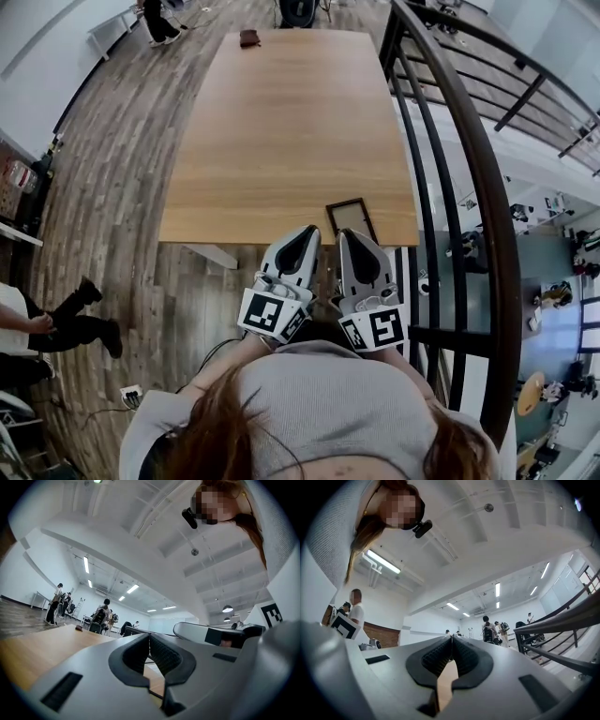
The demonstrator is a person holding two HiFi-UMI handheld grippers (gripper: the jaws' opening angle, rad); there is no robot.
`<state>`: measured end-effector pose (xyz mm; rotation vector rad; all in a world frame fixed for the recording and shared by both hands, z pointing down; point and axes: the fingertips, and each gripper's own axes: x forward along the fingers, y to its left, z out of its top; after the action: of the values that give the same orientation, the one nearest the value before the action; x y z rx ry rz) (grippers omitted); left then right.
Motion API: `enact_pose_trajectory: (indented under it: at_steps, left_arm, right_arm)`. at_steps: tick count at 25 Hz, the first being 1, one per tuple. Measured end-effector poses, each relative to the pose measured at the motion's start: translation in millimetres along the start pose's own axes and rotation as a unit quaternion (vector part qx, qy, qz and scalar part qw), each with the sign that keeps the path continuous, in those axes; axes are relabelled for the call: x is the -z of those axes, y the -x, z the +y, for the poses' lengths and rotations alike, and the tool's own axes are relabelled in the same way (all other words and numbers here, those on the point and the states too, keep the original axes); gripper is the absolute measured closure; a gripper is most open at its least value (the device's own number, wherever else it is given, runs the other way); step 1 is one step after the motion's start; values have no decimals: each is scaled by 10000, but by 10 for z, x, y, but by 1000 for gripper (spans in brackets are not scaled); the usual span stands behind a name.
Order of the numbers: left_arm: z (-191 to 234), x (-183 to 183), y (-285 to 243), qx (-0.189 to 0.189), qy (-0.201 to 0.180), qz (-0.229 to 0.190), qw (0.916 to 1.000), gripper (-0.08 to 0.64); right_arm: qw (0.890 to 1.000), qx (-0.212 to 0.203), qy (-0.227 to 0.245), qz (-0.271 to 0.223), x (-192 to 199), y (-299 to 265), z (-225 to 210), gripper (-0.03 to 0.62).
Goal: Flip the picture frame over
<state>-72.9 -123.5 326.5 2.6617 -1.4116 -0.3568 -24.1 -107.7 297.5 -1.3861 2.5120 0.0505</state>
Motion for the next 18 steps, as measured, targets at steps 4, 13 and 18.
enact_pose_trajectory:
  at_steps: [4,13,18]
  left_arm:
    - [52,62,-98,-50,59,79,9999,554]
    - [8,501,-237,-38,82,549,9985,554]
    - [-13,816,-182,-96,181,884,9959,554]
  right_arm:
    - [9999,72,-27,73,35,-22,-115,575]
    - [9979,329,-209,524,421,104,-527,575]
    - [9917,591,-281,1104,865,312,-723,575]
